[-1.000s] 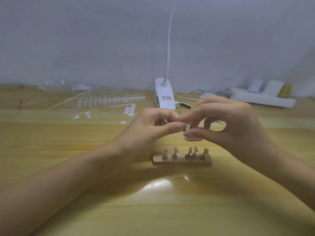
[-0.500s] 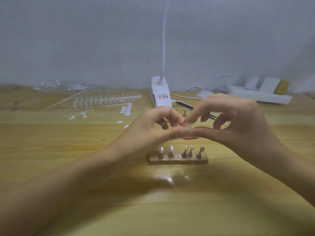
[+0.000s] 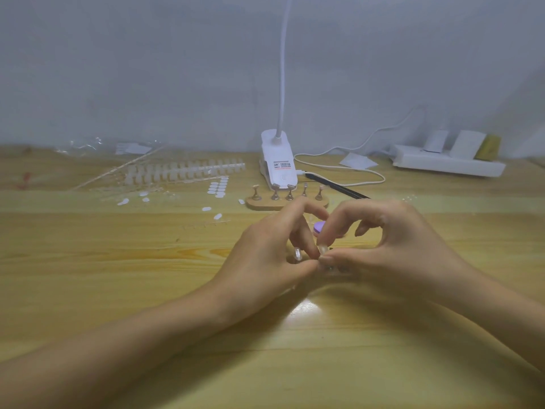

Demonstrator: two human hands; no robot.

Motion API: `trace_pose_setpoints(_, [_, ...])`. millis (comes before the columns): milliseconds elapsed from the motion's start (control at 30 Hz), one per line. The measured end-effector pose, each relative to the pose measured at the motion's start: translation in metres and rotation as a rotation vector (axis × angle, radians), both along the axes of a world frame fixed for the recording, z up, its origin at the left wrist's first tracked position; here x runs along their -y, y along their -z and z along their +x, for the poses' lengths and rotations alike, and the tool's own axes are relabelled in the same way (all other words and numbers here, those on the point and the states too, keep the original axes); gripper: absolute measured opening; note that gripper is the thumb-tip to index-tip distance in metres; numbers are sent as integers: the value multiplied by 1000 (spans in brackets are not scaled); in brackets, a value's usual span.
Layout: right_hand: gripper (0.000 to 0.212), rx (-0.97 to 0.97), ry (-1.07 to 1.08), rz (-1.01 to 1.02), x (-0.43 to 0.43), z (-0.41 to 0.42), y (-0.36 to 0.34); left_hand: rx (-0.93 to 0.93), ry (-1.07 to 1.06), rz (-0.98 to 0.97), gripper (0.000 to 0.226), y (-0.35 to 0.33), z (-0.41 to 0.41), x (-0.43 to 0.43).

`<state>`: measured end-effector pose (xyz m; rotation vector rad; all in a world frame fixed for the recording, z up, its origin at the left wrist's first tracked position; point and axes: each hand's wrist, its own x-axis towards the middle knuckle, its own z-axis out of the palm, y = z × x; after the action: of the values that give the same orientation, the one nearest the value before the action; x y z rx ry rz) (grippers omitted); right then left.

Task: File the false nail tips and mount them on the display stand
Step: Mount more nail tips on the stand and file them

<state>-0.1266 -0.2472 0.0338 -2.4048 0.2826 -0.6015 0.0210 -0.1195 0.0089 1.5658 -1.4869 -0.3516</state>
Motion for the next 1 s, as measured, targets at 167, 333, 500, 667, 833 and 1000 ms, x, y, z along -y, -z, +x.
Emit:
trace_pose_setpoints(167, [12,32,-13,26,-5,2,3,-29,-6,7,47,1,3,1])
trace_pose_setpoints(333, [21,5,-17,39,-6,1,5,-110,13,19,54,3,5,0])
trace_pose_setpoints(500, [14,36,-12,39,-7,2,4,-138,12,43,57,3,6,-1])
trace_pose_setpoints(667, [13,55,5,31,-11,2,5,-141,6,52,58,2,5,-1])
trace_pose_setpoints(833, [16,27,24,23,-11,3,4,-152,5,54,60,1,4,-2])
trace_pose_setpoints(1000, [15,20,35,-5,-14,3,4,-168,-3,61,61,2,5,-1])
